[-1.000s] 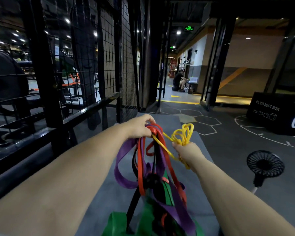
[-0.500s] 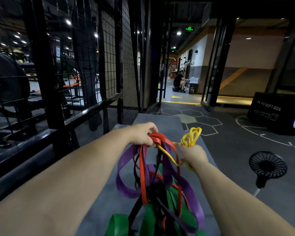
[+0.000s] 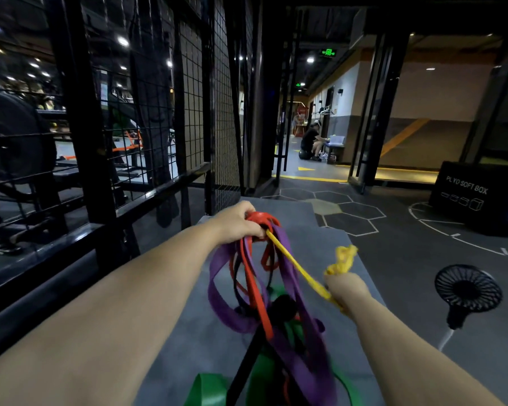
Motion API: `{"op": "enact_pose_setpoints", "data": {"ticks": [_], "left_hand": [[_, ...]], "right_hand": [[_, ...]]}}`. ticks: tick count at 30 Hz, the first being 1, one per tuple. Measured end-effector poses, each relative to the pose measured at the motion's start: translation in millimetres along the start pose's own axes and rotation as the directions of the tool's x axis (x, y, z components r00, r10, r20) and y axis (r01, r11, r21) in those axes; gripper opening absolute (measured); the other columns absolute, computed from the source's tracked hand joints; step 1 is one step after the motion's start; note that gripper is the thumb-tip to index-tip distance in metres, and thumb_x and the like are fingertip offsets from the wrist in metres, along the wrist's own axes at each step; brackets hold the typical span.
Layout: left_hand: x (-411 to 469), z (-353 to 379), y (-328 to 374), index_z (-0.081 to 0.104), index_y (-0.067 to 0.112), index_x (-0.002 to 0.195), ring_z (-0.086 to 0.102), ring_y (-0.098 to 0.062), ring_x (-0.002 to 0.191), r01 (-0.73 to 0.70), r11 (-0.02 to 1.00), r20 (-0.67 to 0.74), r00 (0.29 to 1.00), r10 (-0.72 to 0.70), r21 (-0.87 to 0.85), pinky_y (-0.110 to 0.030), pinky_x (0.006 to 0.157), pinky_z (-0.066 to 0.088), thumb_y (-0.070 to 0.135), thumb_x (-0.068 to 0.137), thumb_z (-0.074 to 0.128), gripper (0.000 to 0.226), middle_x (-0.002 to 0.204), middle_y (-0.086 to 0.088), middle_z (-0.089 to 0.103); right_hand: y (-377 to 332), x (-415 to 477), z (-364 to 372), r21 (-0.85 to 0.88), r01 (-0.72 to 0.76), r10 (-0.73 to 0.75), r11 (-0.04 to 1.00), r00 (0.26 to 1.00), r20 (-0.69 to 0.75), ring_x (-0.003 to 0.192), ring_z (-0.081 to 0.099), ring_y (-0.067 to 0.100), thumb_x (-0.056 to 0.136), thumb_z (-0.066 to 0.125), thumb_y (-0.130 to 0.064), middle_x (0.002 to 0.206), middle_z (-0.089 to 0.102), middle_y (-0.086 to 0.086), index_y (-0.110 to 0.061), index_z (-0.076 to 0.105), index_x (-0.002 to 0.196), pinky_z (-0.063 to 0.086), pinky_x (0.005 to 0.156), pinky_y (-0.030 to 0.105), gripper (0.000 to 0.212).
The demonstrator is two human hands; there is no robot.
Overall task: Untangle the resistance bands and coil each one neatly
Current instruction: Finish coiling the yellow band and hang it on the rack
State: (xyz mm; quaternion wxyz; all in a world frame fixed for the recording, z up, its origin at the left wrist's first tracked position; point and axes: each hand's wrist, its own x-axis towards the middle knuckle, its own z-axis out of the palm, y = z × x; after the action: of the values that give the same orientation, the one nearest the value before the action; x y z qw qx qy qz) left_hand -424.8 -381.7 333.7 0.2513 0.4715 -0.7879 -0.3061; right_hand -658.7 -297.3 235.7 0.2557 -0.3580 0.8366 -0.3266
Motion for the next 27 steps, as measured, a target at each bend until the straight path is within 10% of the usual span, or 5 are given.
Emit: {"op": "enact_pose_setpoints", "data": {"ticks": [6, 13, 19, 27], "left_hand": [[-2.3, 4.5, -8.1, 0.061, 0.024, 0.083, 0.066, -0.022, 0.093, 0.082, 0.993, 0.014, 0.996, -0.084, 0.089, -0.039, 0.089, 0.053, 0.02, 0.062, 0.076, 0.026, 0.093, -0.004, 0.07], [-5.9, 22.0, 8.5, 0.072, 0.016, 0.096, 0.066, -0.023, 0.096, 0.056, 0.997, 0.126, 0.99, -0.063, 0.06, -0.044, 0.093, 0.051, 0.039, 0.066, 0.063, 0.039, 0.097, -0.006, 0.072], [-4.9, 23.2, 15.3, 0.072, 0.017, 0.109, 0.064, -0.018, 0.103, -0.022, 0.997, 0.1, 0.995, 0.015, 0.07, -0.035, 0.098, 0.049, 0.021, 0.088, 0.062, 0.024, 0.11, -0.003, 0.07], [-5.6, 33.3, 8.6, 0.072, 0.014, 0.1, 0.063, -0.016, 0.098, -0.148, 0.989, -0.134, 0.981, 0.144, -0.021, -0.026, 0.088, 0.046, 0.016, 0.088, 0.066, 0.014, 0.102, -0.003, 0.071]], "right_hand": [[-2.8, -5.8, -2.3, 0.258, 0.069, -0.059, 0.964, 0.997, -0.047, 0.067, 0.057, 0.031, 0.083, 0.07, -0.04, 0.072, 0.061, 0.012, -0.011, 0.057, 0.07, 0.049, 0.067, 0.041, 0.034], [-52.5, -49.3, -4.5, 0.572, 0.272, -0.406, 0.774, 0.907, 0.117, 0.05, 0.043, 0.011, 0.081, 0.077, -0.026, 0.057, 0.05, -0.005, -0.017, 0.06, 0.074, 0.039, 0.049, 0.023, 0.021], [-60.9, -49.7, 7.7, 0.467, 0.303, -0.405, 0.831, 0.904, 0.135, 0.082, 0.068, 0.015, 0.067, 0.089, -0.025, 0.09, 0.073, 0.001, -0.017, 0.065, 0.095, 0.05, 0.065, 0.027, 0.037], [-69.5, -45.6, 2.6, 0.266, 0.421, -0.428, 0.867, 0.903, -0.031, 0.058, 0.058, 0.016, 0.072, 0.079, -0.028, 0.055, 0.061, -0.005, -0.018, 0.061, 0.062, 0.052, 0.064, 0.035, 0.023]]}}
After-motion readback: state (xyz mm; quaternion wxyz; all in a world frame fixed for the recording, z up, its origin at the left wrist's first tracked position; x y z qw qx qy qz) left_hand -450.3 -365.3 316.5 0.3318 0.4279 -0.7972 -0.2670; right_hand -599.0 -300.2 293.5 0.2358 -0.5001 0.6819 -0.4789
